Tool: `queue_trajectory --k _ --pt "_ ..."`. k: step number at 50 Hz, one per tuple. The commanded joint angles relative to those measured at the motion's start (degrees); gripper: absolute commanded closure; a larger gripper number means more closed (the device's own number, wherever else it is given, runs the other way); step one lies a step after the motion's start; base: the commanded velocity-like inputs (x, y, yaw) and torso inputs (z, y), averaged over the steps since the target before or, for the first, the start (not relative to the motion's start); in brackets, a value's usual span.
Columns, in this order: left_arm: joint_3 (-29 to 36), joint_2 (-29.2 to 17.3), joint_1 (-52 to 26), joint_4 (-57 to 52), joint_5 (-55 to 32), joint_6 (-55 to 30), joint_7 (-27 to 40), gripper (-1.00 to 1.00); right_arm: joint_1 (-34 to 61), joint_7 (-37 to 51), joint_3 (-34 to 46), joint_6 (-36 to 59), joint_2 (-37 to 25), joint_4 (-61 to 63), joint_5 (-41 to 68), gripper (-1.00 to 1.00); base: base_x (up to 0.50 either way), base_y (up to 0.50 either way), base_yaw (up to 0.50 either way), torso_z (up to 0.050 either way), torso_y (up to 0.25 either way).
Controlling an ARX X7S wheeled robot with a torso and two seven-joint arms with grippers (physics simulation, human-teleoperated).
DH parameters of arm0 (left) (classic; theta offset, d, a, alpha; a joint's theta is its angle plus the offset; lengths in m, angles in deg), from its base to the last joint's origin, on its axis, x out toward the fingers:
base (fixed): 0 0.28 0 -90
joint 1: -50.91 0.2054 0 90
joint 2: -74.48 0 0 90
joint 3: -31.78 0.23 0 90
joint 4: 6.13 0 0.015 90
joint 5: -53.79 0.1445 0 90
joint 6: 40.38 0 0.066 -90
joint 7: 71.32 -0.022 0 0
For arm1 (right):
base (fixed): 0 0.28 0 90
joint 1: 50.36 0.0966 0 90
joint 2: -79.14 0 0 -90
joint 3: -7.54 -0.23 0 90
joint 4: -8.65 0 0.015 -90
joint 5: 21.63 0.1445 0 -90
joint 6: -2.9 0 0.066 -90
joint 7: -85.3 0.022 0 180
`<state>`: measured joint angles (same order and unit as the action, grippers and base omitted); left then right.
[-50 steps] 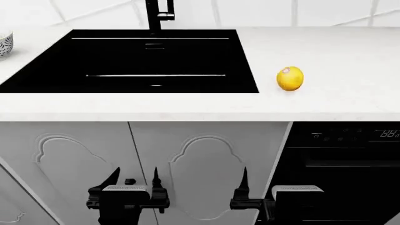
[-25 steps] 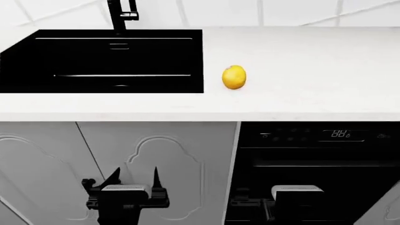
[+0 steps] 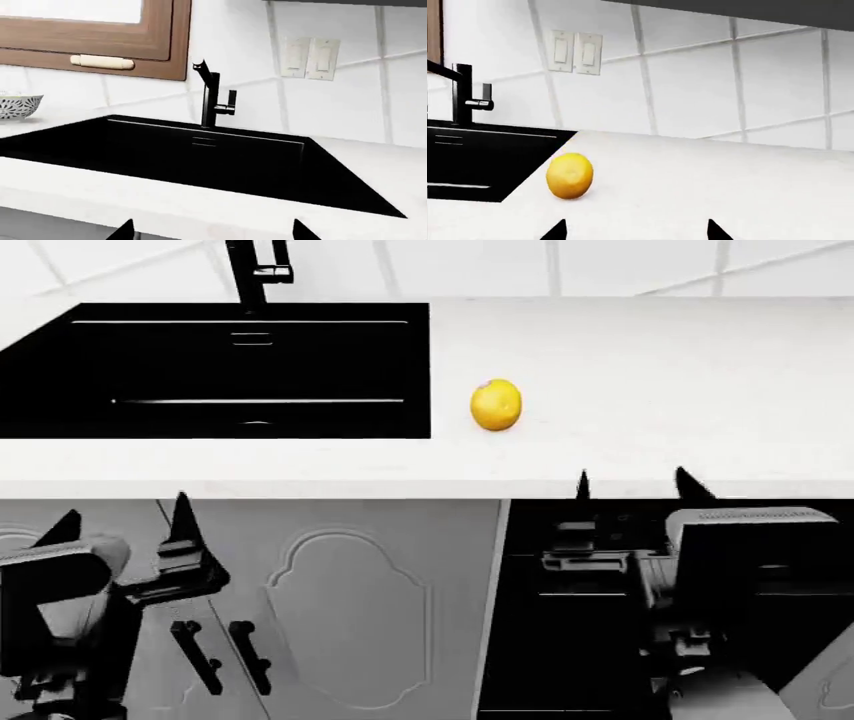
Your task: There is a mixed pile of frozen fruits and vegetables on the counter. Locate all the frozen vegetables and place the items in a bowl on the counter. Take all the frozen fruits and defrost them in a running sink.
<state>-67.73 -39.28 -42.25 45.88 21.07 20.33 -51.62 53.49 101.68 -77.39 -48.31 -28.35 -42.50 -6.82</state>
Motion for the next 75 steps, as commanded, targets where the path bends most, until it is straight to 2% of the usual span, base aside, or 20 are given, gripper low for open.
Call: queue_trajectory --k 1,3,4,6,8,12,17,21,26,35,41,56,62,75 --pt "-5.7 -38.4 -28.7 -20.3 -57.3 -14.6 37.7 -1.0 45.3 45.6 2.3 26.0 -27.6 17.2 47.6 -1.0 0.0 0.0 0.0 0.0 0.0" --pt "3.5 -41.5 -44.6 -17.5 -64.1 -15.6 42.0 -1.0 59.3 62.8 8.4 24.9 -30.4 13.6 64.8 -1.0 0.0 0.0 0.0 0.0 0.0" --pt "8.9 -41.3 -53.2 -15.4 -67.3 -17.7 44.0 -1.0 66.7 71.4 12.1 24.7 -31.1 11.1 73.3 -1.0 0.0 0.0 0.0 0.0 0.0" --pt "17.7 -38.7 -70.4 -10.5 -72.8 -22.7 47.7 -1.0 80.4 73.5 22.4 21.1 -34.2 6.4 90.5 -1.0 0.0 0.0 0.0 0.0 0.0" --pt "24.2 -35.1 -83.1 -5.0 -76.2 -27.5 50.4 -1.0 89.9 73.4 29.4 19.5 -34.5 1.2 107.0 -1.0 0.0 0.0 0.0 0.0 0.0" --pt "33.6 -28.1 -102.2 7.7 -77.6 -36.7 52.1 -1.0 102.5 73.1 40.0 23.7 -31.7 -9.7 110.5 -1.0 0.0 0.0 0.0 0.0 0.0" --pt "40.1 -22.9 -114.0 18.3 -73.5 -45.8 49.1 -1.0 111.4 72.6 49.1 30.0 -29.0 -17.3 113.1 -1.0 0.0 0.0 0.0 0.0 0.0" --pt "44.0 -21.9 -117.4 21.7 -71.8 -51.3 47.2 -1.0 114.2 71.9 52.3 31.6 -27.7 -20.0 113.8 -1.0 0.0 0.0 0.0 0.0 0.0" --pt "49.2 -22.6 -119.3 23.0 -71.9 -57.9 45.8 -1.0 109.9 68.7 50.6 28.4 -28.5 -18.0 112.2 -1.0 0.28 0.0 0.0 0.0 0.0" --pt "60.1 -26.7 -123.8 21.6 -75.0 -59.8 43.5 -1.0 103.8 66.6 50.5 24.8 -29.3 -15.5 110.9 -1.0 0.5 0.0 0.0 0.0 0.0" --pt "62.0 -28.5 -124.2 20.5 -76.1 -58.8 42.5 -1.0 99.2 65.1 49.7 21.3 -30.1 -13.1 110.5 -1.0 0.5 -0.01 0.0 0.0 0.0" --pt "64.7 -30.5 -126.0 19.6 -78.7 -57.8 43.3 -1.0 94.8 63.0 48.0 16.5 -30.6 -10.6 109.4 -1.0 0.5 -0.02 0.0 0.0 0.001" --pt "65.2 -30.7 -126.2 19.4 -78.5 -57.6 42.9 -1.0 91.5 62.8 47.1 12.6 -30.8 -8.8 109.3 -1.0 0.05 0.0 0.0 0.0 0.002" --pt "65.8 -31.6 -126.4 18.8 -78.7 -56.7 42.7 -1.0 76.8 63.3 44.6 -7.8 -25.5 -6.2 115.9 -1.0 0.0 0.0 0.0 0.0 0.0"
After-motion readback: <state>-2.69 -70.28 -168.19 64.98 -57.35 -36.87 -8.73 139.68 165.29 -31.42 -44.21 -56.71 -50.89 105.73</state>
